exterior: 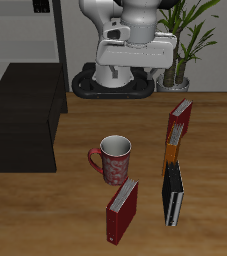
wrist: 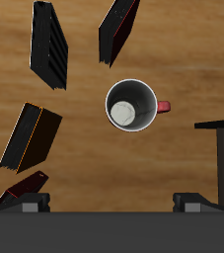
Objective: Place the left red book in the top region of the shelf
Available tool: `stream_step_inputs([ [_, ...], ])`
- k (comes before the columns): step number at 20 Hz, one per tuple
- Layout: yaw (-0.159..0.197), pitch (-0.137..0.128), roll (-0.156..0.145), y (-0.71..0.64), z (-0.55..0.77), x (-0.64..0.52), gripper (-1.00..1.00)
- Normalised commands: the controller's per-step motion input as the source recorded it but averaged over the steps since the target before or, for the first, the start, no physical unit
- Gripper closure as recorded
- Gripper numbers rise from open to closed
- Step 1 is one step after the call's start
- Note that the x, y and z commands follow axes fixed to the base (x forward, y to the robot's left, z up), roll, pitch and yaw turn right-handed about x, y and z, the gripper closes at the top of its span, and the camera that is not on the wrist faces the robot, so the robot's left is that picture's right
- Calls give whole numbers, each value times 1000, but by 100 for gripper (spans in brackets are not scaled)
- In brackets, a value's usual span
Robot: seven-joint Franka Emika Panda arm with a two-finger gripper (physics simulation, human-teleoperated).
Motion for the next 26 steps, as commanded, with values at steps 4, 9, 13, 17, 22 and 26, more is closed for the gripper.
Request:
stream_step_inputs([
  [4, 3, -22, 8, 270, -2, 23, -100],
  [9, -6, -30, 23, 348, -10, 13, -100],
  [13, -22, -19, 22, 478, -87, -16, -100],
  [17, -5, -2, 29, 452, -121, -63, -100],
  [22, -46, 6, 42, 321, -81, -204, -100],
  [26, -60, -14, -30, 230, -92, -393, -100],
])
